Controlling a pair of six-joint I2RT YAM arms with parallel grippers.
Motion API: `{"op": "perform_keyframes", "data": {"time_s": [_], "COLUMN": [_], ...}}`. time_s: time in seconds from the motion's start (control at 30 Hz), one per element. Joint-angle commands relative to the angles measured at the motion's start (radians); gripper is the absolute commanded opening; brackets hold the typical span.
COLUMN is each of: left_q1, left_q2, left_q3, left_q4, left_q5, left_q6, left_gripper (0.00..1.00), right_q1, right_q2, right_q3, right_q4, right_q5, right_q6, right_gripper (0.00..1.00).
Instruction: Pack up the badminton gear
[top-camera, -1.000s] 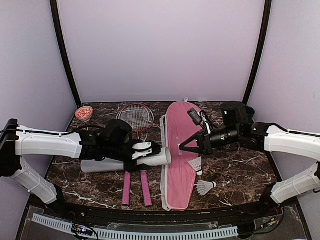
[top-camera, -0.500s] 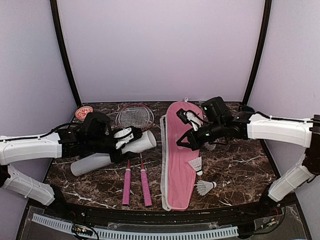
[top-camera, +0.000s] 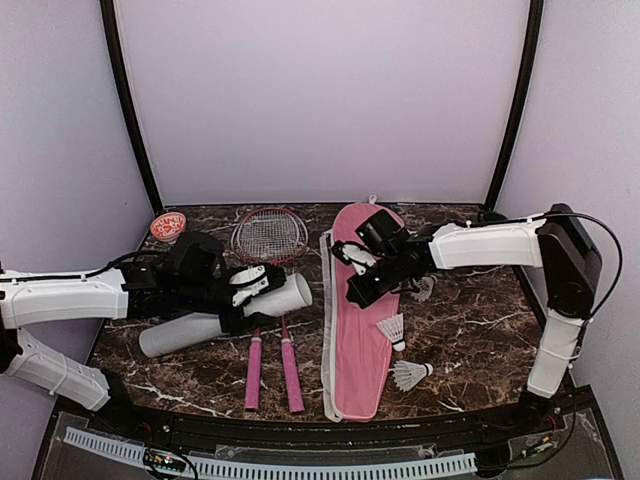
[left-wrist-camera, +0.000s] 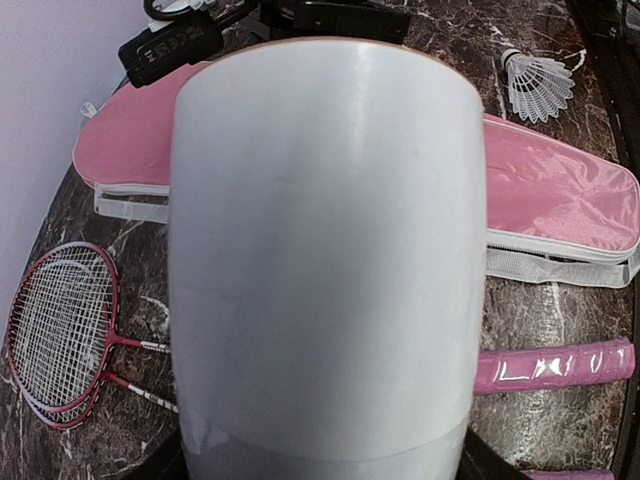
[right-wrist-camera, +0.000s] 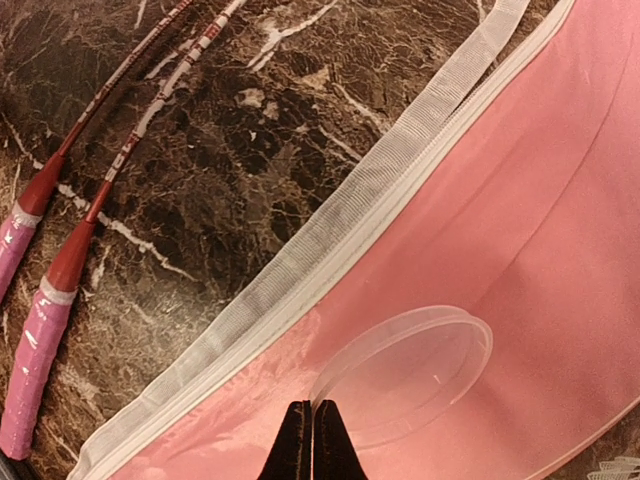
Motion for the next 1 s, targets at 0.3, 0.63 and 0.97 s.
{"op": "perform_keyframes", "data": {"time_s": [0.3,0.63,0.97], "left_q1": [-0.013,-0.031,-0.042], "left_q2": [0.039,0.028,0.033], "left_q3": [0.026,0.034,0.025], "left_q4": [-0.011,-0.009,0.017], "left_q5": [0.047,0.045,0.047], "left_q6": [0.009,0.003,0.011], "left_gripper": [0.39,0.4,0.4], "right_q1": [-0.079,-0.143,-0.168], "right_q2": [0.017,-0.261,-0.265], "right_q3": [0.069,-0.049,-0.182], "right_q4": [-0.024,-0.127,-0.165], "right_q5": [-0.045,0.276,0.465], "right_q6": [-0.043,0.056,0.042], "right_gripper": [0.47,0.97,0.91]}}
